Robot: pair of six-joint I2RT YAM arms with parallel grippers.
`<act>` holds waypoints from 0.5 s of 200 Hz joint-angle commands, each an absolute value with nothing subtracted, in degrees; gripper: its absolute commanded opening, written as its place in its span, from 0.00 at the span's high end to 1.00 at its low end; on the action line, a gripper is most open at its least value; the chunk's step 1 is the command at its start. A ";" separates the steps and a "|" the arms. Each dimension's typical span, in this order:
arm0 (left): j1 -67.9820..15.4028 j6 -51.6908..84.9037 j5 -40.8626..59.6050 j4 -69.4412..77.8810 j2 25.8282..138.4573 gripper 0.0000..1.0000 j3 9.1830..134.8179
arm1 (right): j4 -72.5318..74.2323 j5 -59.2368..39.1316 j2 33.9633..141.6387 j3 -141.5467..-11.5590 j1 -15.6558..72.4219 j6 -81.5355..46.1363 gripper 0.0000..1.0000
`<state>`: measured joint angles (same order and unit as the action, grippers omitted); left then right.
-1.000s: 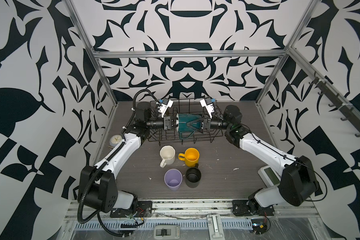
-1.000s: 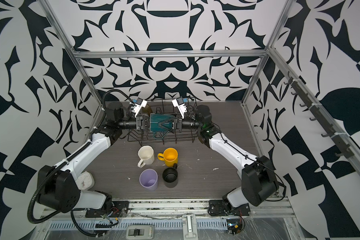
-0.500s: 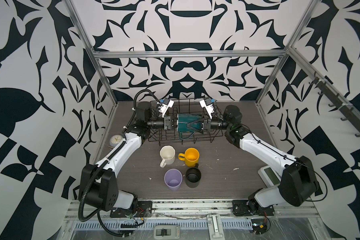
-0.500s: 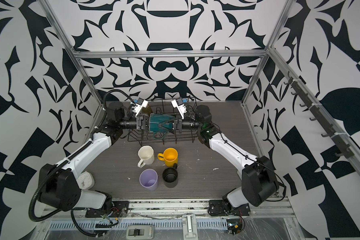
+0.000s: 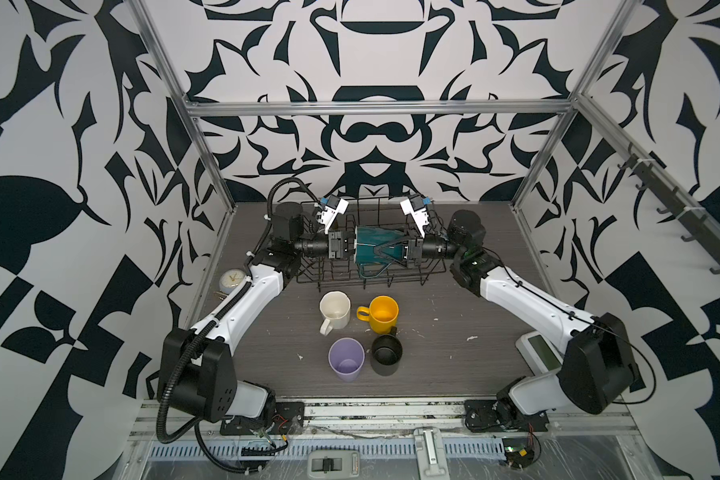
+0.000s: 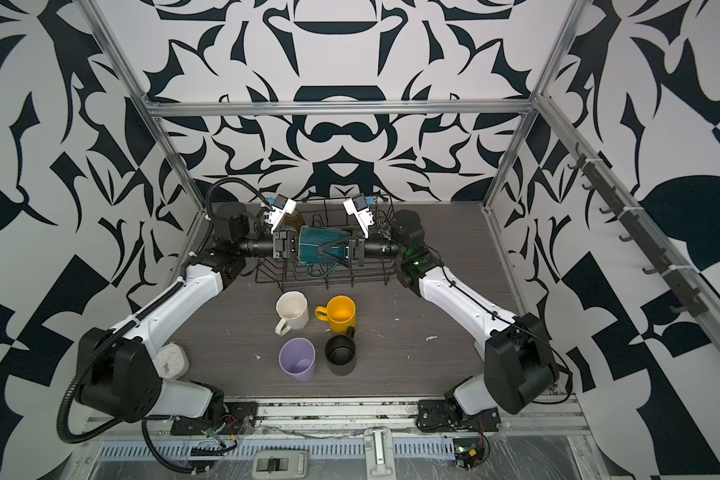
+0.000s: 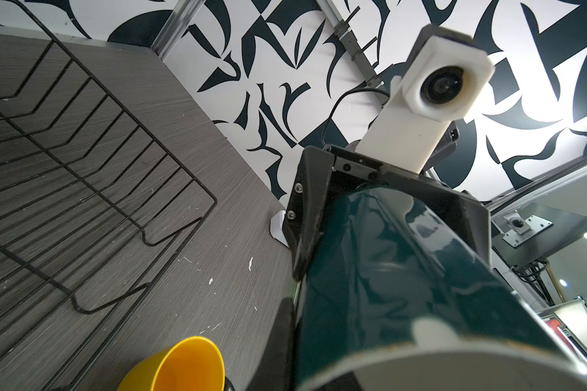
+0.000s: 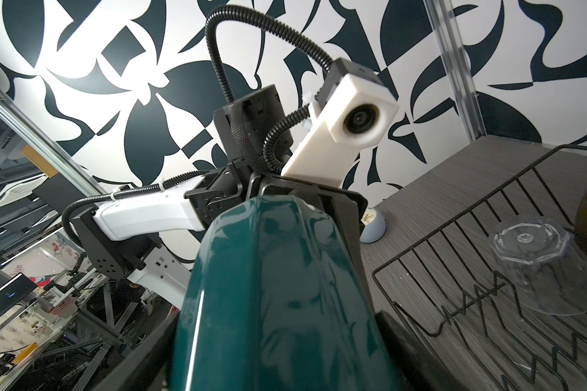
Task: Load the cups into the dish rack
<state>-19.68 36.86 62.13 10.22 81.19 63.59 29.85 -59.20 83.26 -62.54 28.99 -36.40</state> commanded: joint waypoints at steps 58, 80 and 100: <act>-20.05 37.89 61.36 12.93 80.93 0.78 67.92 | 28.54 -53.11 80.07 -64.41 29.35 -37.09 1.00; -19.94 37.84 60.87 12.72 80.83 0.69 67.94 | 28.37 -52.96 79.61 -64.51 29.26 -37.05 1.00; -19.78 37.81 60.74 12.49 80.76 0.61 68.07 | 28.00 -52.72 79.32 -64.51 29.22 -37.09 1.00</act>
